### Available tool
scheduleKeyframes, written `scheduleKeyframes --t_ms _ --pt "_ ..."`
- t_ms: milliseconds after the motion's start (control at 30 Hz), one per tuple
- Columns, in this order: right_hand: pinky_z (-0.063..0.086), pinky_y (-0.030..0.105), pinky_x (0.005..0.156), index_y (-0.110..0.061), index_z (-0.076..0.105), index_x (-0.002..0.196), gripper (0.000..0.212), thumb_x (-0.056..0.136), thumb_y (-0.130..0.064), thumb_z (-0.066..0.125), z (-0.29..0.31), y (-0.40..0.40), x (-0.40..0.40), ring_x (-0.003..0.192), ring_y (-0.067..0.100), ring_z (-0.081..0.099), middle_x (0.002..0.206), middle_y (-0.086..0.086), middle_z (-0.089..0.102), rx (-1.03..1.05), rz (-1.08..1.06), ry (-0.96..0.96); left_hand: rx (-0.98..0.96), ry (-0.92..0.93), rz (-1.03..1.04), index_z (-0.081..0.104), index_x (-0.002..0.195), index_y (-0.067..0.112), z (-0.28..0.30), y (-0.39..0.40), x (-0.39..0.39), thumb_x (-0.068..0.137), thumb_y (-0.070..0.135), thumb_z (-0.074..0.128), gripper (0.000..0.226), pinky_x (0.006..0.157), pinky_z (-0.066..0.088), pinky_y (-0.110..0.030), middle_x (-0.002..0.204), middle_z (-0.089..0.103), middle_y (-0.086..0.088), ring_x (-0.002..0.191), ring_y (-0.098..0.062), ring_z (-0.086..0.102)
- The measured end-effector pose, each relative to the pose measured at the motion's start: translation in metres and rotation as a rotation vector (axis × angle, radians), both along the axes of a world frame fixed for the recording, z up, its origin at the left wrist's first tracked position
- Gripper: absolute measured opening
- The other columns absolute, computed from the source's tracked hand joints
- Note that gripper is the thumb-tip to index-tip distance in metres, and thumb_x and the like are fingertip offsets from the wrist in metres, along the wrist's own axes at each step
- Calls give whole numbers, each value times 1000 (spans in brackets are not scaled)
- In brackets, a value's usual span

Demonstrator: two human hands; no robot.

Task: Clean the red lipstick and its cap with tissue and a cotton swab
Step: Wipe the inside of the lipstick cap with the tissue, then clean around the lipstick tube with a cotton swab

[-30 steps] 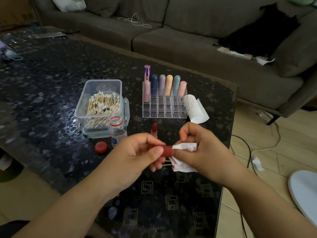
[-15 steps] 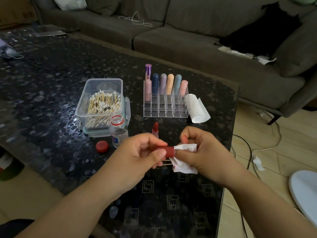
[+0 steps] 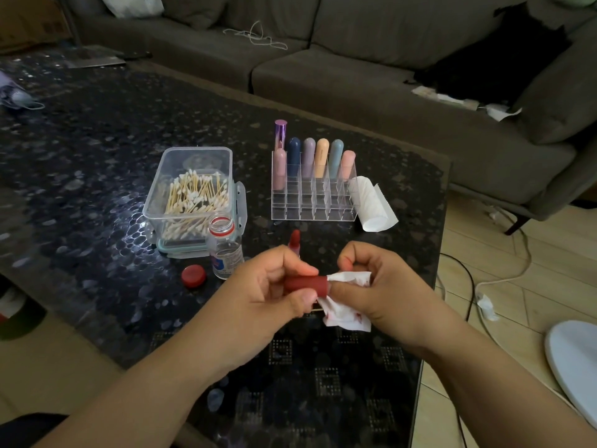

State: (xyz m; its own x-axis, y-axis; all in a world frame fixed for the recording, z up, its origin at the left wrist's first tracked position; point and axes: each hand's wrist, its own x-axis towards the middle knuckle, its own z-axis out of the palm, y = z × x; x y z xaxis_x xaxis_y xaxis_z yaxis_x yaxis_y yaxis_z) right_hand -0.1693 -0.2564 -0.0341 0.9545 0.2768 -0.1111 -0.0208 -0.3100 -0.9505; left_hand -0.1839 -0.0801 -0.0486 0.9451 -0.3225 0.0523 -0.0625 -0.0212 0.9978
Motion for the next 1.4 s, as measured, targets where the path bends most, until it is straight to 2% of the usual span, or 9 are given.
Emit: scheduleKeyframes --t_ms 167,267,400,667,833,967,1200,1300,1400 --pt "44 31 52 -13 48 67 25 75 -15 72 2 1 1 56 18 47 61 12 49 -62 -6 -95 38 197 54 58 83 10 3 -4 -2 79 45 45 38 48 44 -22 55 60 -1 48 -12 53" --pt "35 22 48 -10 47 69 25 73 -17 71 2 0 0 52 13 37 58 8 43 -132 19 -149 146 93 62 59 72 15 0 -2 0 89 29 47 25 48 41 -19 51 58 4 44 -6 49" --pt "35 24 48 -14 49 68 22 74 -15 71 -2 -2 1 54 14 38 60 7 44 -114 -7 -80 95 -14 14 61 90 9 -3 2 2 83 2 58 10 57 47 -14 60 66 6 56 -2 57" --pt "49 21 54 -19 63 77 15 75 -30 73 -6 -8 12 59 7 59 70 -2 66 -236 -156 39 266 1 211 61 85 27 -16 9 7 80 6 64 21 73 56 -32 77 70 -2 70 -16 68" --pt "55 32 76 -29 70 84 12 83 -20 62 -16 -18 29 83 14 65 89 -4 70 -321 -260 46 425 -40 265 63 82 32 -22 19 4 79 14 66 19 81 54 -38 79 73 3 77 -12 68" --pt "41 13 66 -29 58 115 32 84 -23 64 -24 -13 40 92 7 54 106 -6 57 -504 -268 -89 433 -30 294 62 80 31 -23 23 2 76 8 68 24 83 52 -31 82 73 6 80 -7 67" --pt "33 34 99 -21 54 122 48 78 -25 71 -35 -5 43 122 21 39 128 2 52 -834 -312 -419 463 -26 312 63 96 29 -25 27 4 79 12 66 24 84 47 -19 92 70 12 87 1 64" --pt "37 22 82 -19 69 96 17 79 -18 70 -25 -5 37 93 13 46 97 -3 56 -753 -139 -661 506 -46 302 64 96 30 -23 29 3 83 17 61 19 79 48 -20 86 70 12 83 -1 65" --pt "38 16 73 -18 72 90 10 84 -20 65 -20 6 24 83 10 52 87 -5 56 -777 266 -602 531 -70 289 62 92 33 -21 28 2 84 18 60 17 74 45 -14 84 69 13 80 0 64"
